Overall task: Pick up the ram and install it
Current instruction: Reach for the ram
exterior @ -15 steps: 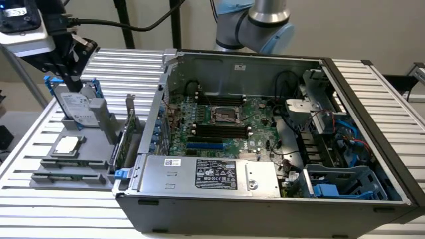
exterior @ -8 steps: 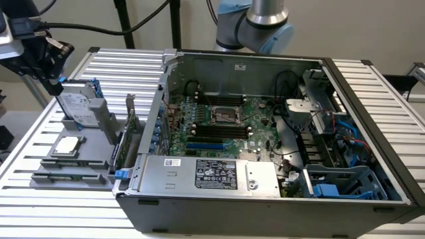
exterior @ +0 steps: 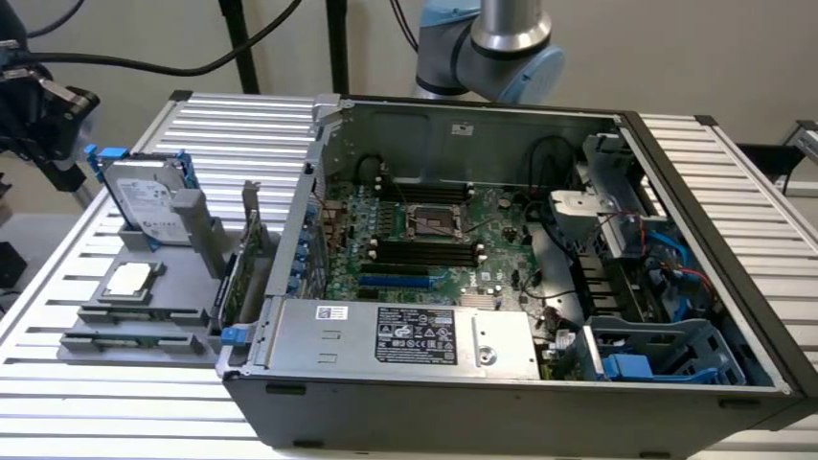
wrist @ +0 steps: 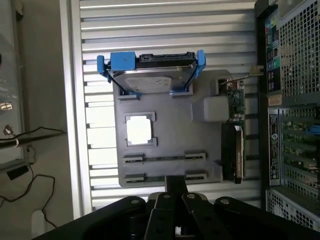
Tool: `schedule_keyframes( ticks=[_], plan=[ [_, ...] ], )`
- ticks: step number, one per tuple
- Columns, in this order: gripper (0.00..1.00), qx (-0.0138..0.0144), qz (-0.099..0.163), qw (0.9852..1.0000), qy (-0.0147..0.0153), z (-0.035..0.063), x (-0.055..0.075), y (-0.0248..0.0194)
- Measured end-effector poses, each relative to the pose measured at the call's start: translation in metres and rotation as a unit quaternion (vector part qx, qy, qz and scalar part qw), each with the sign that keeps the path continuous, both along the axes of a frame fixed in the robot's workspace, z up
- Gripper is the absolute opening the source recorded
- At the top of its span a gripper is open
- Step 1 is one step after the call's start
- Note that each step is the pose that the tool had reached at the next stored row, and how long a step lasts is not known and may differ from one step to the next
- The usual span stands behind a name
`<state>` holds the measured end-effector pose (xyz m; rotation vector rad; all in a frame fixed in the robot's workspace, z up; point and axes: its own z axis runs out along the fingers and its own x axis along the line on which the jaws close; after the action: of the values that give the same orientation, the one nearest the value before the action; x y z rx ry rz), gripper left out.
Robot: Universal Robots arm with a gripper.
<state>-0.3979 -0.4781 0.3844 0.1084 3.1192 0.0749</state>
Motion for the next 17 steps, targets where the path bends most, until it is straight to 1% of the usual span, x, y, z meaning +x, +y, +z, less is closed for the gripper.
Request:
schedule_keyframes(
  ticks=[5, 7, 11, 13, 15, 17],
  plan=[
    [0.11, -0.0001, 0.000, 1.0000, 0.0005, -0.0004, -0.001, -0.0055],
    [0.11, -0.0006, 0.002, 1.0000, 0.0017, -0.0006, 0.000, -0.0081],
    [0.11, -0.0045, 0.004, 0.9999, 0.0115, -0.0016, 0.004, -0.0119],
    [0.11, -0.0062, 0.005, 0.9999, 0.0150, -0.0021, 0.006, -0.0142],
    [0.11, -0.0070, 0.007, 0.9998, 0.0162, -0.0022, 0.008, -0.0169],
    [0.11, -0.0071, 0.008, 0.9998, 0.0162, -0.0026, 0.009, -0.0197]
  ],
)
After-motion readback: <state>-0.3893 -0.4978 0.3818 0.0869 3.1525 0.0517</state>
